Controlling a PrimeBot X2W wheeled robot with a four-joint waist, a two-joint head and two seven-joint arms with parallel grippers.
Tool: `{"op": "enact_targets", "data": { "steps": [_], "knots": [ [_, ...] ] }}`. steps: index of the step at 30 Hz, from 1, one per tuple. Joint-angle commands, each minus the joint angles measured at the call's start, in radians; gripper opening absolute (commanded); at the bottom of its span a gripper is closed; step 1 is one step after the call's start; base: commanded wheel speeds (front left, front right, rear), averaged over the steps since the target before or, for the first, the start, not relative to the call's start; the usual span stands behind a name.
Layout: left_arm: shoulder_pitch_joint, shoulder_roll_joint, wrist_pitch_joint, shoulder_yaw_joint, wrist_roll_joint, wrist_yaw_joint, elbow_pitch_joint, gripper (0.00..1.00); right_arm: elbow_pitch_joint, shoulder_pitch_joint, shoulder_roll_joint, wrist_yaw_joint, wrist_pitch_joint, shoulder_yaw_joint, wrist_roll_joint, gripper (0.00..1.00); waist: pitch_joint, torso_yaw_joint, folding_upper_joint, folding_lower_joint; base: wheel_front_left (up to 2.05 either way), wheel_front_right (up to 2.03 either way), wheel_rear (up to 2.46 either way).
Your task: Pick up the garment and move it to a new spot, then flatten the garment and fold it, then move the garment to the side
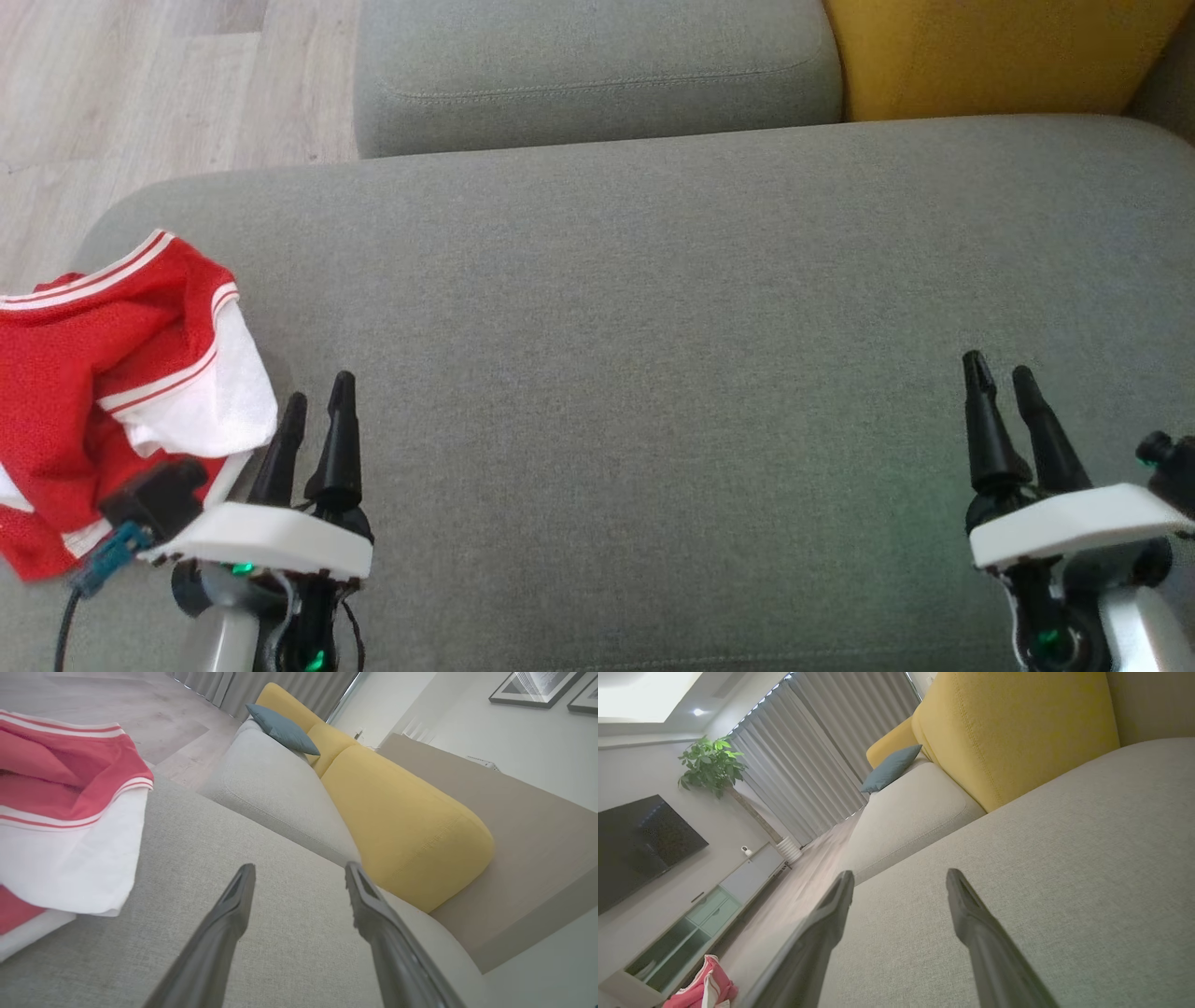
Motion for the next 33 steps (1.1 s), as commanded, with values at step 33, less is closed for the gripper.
{"op": "enact_targets", "data": {
  "steps": [33],
  "knots": [
    [-0.024,0.026,-0.103,-0.013,0.39,0.043,0.008,1.0,-0.041,0.002,-0.007,0.007,-0.059,0.054,-0.407,1.0,-0.002,0.0,-0.0001,0.0,0.0,0.0,0.0]
  ]
}}
